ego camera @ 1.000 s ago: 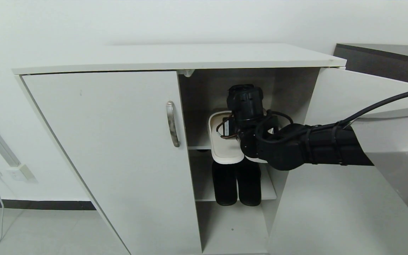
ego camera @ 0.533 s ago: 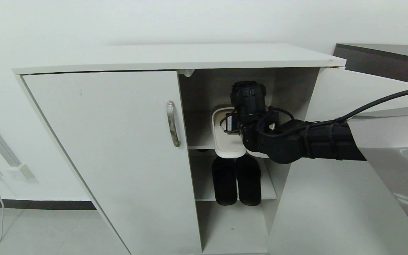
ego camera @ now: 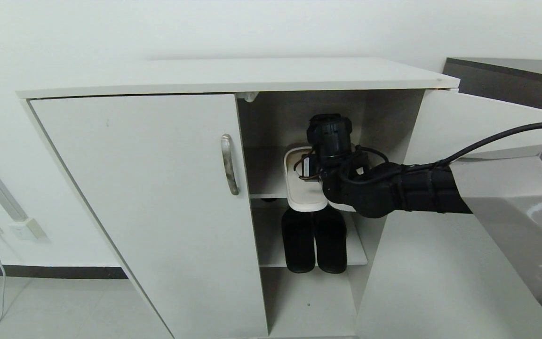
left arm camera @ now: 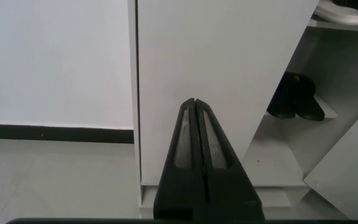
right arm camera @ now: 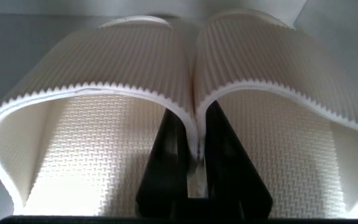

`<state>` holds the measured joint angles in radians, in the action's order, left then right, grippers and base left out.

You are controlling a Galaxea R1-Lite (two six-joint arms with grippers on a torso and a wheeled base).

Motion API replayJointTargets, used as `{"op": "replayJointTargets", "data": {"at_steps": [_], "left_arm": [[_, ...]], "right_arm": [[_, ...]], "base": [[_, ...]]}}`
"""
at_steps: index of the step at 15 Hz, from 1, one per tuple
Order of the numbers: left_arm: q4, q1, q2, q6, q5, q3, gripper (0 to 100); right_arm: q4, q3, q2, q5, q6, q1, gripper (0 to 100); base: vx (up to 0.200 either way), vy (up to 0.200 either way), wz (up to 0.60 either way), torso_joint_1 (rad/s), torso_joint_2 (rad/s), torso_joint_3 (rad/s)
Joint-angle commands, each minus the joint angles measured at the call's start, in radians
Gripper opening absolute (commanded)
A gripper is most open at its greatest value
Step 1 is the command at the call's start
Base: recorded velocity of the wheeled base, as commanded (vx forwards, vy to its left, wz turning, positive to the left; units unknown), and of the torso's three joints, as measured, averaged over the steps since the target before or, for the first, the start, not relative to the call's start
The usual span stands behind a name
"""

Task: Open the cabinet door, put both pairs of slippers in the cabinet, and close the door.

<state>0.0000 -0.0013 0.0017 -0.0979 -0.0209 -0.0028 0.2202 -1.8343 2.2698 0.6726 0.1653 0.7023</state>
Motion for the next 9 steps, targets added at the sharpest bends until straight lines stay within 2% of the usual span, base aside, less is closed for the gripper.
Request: {"op": "replayJointTargets", "data": {"at_steps": [1, 5, 9], "left_arm": [[0.0, 0.0, 0.0, 0.0, -0.001, 0.0, 0], [0.0, 0.0, 0.0, 0.0, 0.001, 0.0, 0], [0.0, 0.0, 0.0, 0.0, -0.001, 0.0, 0]], "right_arm": [[-0.001, 0.0, 0.005, 0.001, 0.0, 0.0, 100], [-0.004, 0.03, -0.012, 0.002, 0.0, 0.002, 100], [0.008, 0.202, -0.156, 0.012, 0.006, 0.049, 100]], "base": [[0.0, 0.0, 0.0, 0.0, 0.0, 0.0], [0.0, 0.0, 0.0, 0.0, 0.0, 0.0], [0.0, 0.0, 0.0, 0.0, 0.0, 0.0]]}}
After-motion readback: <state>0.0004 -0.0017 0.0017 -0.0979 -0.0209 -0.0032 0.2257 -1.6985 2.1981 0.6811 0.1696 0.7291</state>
